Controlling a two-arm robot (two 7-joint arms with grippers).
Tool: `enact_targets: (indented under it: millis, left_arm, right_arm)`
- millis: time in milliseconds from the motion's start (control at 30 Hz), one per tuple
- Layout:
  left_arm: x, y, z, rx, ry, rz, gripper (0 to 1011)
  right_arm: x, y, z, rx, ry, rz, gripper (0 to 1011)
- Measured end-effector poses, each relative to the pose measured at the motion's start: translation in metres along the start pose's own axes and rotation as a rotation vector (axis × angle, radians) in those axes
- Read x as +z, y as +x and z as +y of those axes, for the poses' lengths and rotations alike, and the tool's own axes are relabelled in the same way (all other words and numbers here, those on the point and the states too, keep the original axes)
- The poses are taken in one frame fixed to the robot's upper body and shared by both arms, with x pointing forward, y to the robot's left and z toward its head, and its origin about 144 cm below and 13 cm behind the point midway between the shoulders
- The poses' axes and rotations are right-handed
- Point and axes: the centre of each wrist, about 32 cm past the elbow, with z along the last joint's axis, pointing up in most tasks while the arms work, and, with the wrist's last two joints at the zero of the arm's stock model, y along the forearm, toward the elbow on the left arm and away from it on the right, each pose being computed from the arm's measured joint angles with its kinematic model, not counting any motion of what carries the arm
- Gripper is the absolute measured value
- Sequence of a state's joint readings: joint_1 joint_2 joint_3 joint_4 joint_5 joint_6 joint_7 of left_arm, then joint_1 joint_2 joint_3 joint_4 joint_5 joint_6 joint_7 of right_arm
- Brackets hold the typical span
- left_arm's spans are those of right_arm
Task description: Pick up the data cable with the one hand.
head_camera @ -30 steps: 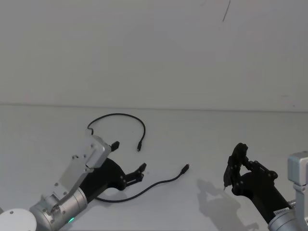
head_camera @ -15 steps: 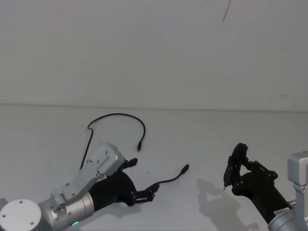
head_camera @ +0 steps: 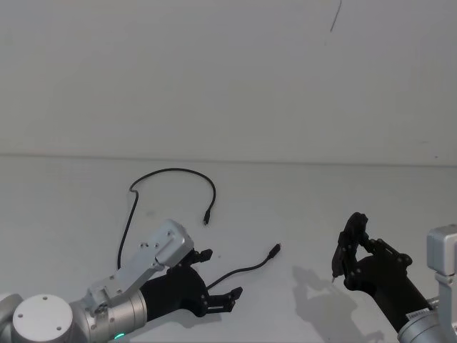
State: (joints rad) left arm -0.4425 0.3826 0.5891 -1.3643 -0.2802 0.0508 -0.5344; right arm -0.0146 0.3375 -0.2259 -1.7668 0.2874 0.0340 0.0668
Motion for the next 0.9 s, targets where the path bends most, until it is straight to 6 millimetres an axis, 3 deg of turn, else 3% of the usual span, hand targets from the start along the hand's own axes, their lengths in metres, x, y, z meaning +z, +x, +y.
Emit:
enact_targets:
  millis: [900]
  left_arm:
    - [-0.012, 0.013, -0.033, -0.022, 0.026, 0.03, 1001]
  right_arm:
    - [0.0, 0.0, 0.0, 0.0, 0.0, 0.0, 269]
